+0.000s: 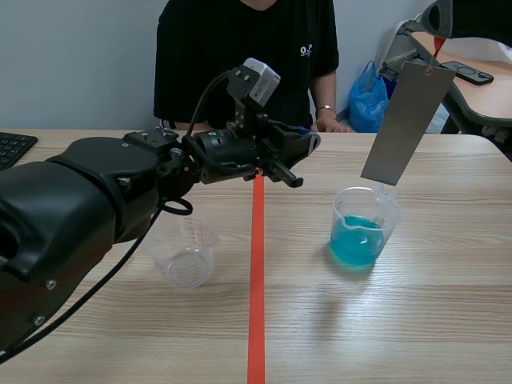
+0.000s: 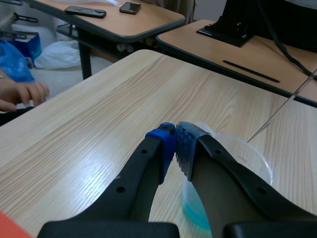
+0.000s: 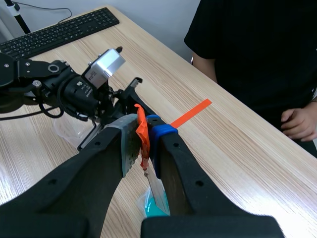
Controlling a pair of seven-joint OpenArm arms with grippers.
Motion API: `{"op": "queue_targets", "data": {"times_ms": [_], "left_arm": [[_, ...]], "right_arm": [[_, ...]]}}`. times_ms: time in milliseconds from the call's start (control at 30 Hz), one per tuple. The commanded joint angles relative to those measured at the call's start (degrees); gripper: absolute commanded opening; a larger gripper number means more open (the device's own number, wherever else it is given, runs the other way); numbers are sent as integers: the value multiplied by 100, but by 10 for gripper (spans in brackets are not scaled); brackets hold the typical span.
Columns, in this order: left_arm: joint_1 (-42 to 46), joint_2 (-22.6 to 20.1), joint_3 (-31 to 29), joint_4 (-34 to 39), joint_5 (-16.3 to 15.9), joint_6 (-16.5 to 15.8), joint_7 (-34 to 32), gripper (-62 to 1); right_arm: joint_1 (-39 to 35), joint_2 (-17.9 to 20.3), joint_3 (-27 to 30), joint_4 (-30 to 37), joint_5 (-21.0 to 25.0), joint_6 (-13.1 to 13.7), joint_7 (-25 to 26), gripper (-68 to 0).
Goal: Do the redox reaction experiment.
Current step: 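Raise the plate and point at it, then lower the plate into the blue solution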
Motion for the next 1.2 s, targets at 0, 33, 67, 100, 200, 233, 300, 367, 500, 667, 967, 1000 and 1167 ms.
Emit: {"op": "queue_targets", "data": {"times_ms": [0, 33, 67, 100, 200, 233, 300, 367, 500, 667, 967, 1000, 1167], "left_arm": [[-79, -114, -55, 109, -66, -7, -162, -567], [-74, -177, -55, 109, -63, -7, -190, -567], [-66, -243, -55, 109, -63, -7, -243, -567], [-63, -310, -55, 109, -66, -7, -282, -567], [-26, -509, -55, 111, -66, -7, -413, -567], [-11, -570, -55, 120, -66, -7, -431, -567], [17, -691, -55, 127, -63, -7, -428, -567], [55, -813, -55, 149, -63, -7, -431, -567], [258, -1150, -55, 380, -66, -7, -693, -567], [588, -1679, -162, 918, -85, -7, -855, -567], [1519, -2623, -1123, 2002, -85, -7, -756, -567], [1659, -2721, -1263, 2109, -85, -7, -697, -567], [2474, -3147, -2050, 2594, -85, -7, -608, -567]], "right_arm": [[98, 90, 98, 52, 107, 2, 107, -660], [98, 90, 98, 52, 107, 2, 107, -660], [98, 90, 98, 52, 107, 2, 107, -660], [98, 90, 98, 52, 107, 2, 107, -660], [98, 90, 98, 52, 107, 2, 107, -660], [98, 90, 98, 52, 107, 2, 107, -660], [98, 90, 98, 52, 105, 2, 107, -660], [98, 90, 98, 52, 105, 2, 107, -660], [98, 90, 98, 52, 105, 2, 105, -660], [98, 90, 98, 52, 103, 2, 105, -660], [98, 90, 98, 52, 98, 2, 105, -660], [98, 90, 98, 52, 85, 2, 105, -660], [98, 90, 98, 52, 81, 2, 107, -660]]}}
